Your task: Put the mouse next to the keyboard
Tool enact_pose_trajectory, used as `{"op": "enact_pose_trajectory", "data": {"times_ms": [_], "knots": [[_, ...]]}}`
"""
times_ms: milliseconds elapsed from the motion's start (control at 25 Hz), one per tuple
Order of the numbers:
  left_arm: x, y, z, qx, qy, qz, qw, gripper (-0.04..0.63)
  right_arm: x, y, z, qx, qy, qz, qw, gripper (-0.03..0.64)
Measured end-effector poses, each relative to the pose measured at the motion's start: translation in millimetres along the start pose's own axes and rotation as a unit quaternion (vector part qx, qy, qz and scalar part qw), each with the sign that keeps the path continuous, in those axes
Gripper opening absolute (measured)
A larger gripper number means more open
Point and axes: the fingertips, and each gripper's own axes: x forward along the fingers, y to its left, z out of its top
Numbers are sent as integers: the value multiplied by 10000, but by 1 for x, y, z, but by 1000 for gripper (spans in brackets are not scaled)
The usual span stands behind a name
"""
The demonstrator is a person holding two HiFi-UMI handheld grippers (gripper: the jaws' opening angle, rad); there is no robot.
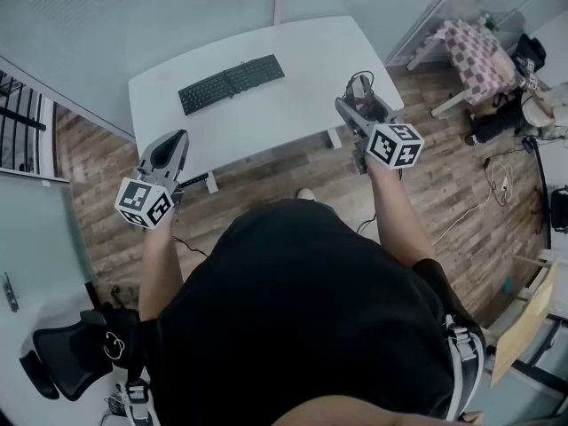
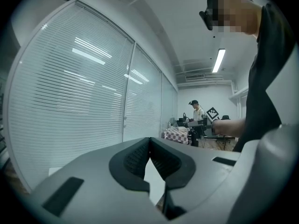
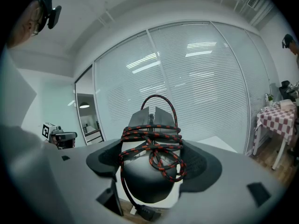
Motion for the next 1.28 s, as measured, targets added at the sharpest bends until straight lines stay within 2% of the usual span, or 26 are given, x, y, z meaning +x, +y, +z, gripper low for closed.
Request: {"op": "enact_pose_trajectory", "data": {"times_ms": [360,640,840,1080,1280], "knots": [[32,-7,6,138,93,3,9999,23,13,-35,0,180,26,61,9998,390],[88,-8,15,140,95,189,9997,23,32,-97,16,192,106,136,9997,390],[132,-11,19,35,47,269,9996,23,46,-137,29,138,186,207,9995,390],[169,-27,27,-78,10,174,9998,23,50,-168,34,143,317,257,9991,390],[179,-32,24,-96,84,176,9998,23,53,-183,39,117,240,203,9994,390]]}}
